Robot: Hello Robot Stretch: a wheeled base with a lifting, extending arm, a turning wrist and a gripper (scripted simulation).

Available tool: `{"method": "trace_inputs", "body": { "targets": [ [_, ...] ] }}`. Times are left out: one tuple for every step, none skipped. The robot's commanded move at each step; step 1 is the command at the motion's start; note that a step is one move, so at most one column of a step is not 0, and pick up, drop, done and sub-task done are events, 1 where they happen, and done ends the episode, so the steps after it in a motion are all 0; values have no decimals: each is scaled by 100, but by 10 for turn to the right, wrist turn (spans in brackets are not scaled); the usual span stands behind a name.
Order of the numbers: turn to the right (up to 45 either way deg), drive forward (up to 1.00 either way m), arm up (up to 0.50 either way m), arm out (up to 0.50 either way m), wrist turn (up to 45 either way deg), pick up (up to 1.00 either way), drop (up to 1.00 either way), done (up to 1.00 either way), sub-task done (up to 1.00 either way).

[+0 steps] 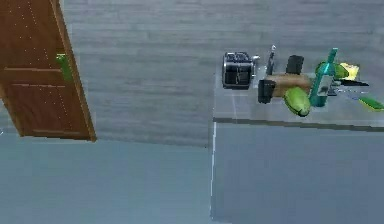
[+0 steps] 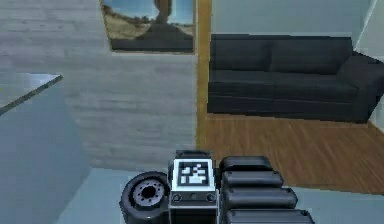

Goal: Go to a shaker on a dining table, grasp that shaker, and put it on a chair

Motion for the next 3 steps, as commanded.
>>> {"method": "trace_inputs", "body": {
  "targets": [
    [-330, 0, 0, 0, 0, 0, 0, 0, 0],
    [0, 20, 0, 0, 0, 0, 0, 0, 0],
    [-450, 0, 0, 0, 0, 0, 0, 0, 0]
  ]
}}
